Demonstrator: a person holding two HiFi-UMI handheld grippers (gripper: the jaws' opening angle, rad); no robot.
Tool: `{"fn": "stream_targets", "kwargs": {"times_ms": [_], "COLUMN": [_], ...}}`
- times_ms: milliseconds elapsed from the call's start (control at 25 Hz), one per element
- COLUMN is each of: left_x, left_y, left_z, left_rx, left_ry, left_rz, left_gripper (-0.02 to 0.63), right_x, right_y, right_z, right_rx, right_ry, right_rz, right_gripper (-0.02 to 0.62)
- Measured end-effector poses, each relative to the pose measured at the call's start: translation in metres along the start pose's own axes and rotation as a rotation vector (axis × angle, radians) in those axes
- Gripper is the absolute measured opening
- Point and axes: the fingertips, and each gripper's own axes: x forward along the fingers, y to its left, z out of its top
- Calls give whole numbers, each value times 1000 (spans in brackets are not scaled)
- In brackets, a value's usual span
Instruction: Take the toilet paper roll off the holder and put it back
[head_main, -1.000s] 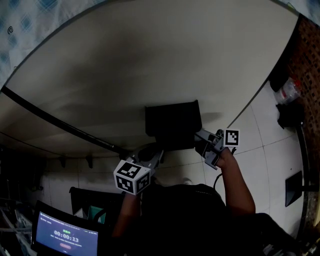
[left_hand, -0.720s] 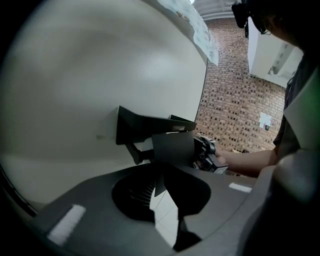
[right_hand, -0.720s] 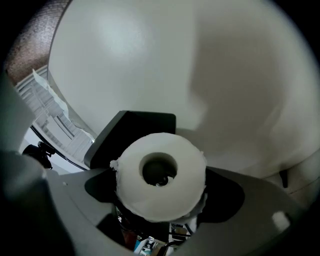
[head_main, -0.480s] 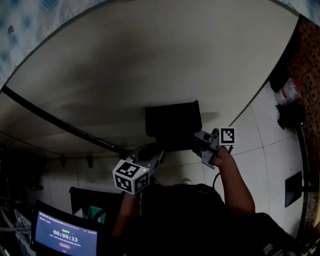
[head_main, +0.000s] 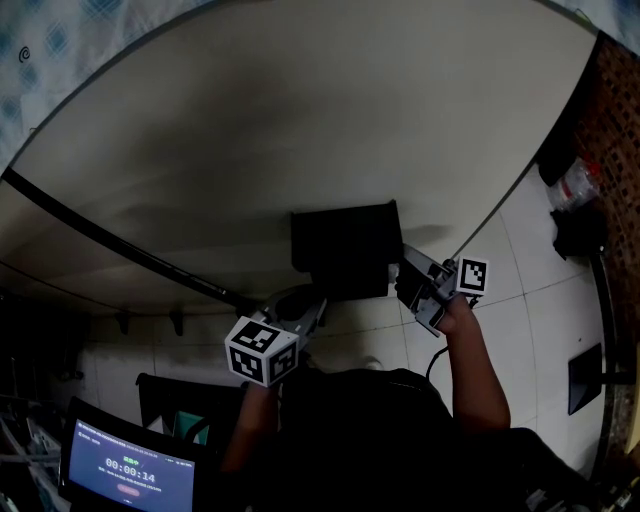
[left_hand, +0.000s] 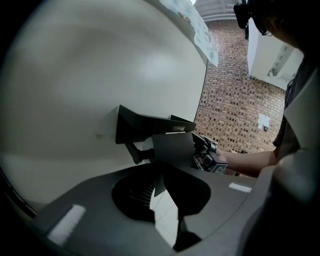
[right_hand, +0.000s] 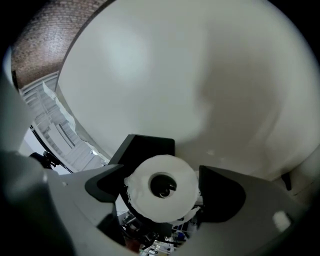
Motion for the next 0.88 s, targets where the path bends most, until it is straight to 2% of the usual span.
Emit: {"fn": "stream_targets", "kwargs": {"times_ms": [80, 200, 400, 560, 640, 720, 800, 880], "left_x": [1, 1, 2, 3, 3, 5, 6, 7], "left_y": [-1, 0, 0, 1, 2, 4, 7, 9], "left_z": [1, 2, 2, 1, 1, 1, 0, 0], "left_rx": [-1, -3, -11, -13, -11, 4, 13, -16], "left_ry": [-1, -4, -7, -9, -12, -14, -18, -32], "left_rz": [0, -1, -3, -1, 6, 21, 33, 24], "left_gripper": [66, 64, 64, 64, 64, 64, 67, 69], "right_x": [-2, 0, 10, 5, -2, -13, -26, -36], "right_y": [-2, -4, -5, -5, -5, -5, 0, 10], "right_z": [-1, -3, -10, -6, 3, 22, 41, 51], "right_rx": [1, -6, -18, -25, -56, -103, -119, -117], "right_ry": [9, 26, 62, 33, -21, -134, -264, -345], "right_rz": [-13, -29, -35, -37, -54, -92, -97, -61], "right_gripper": [403, 374, 371, 371, 371, 362, 293, 230]}}
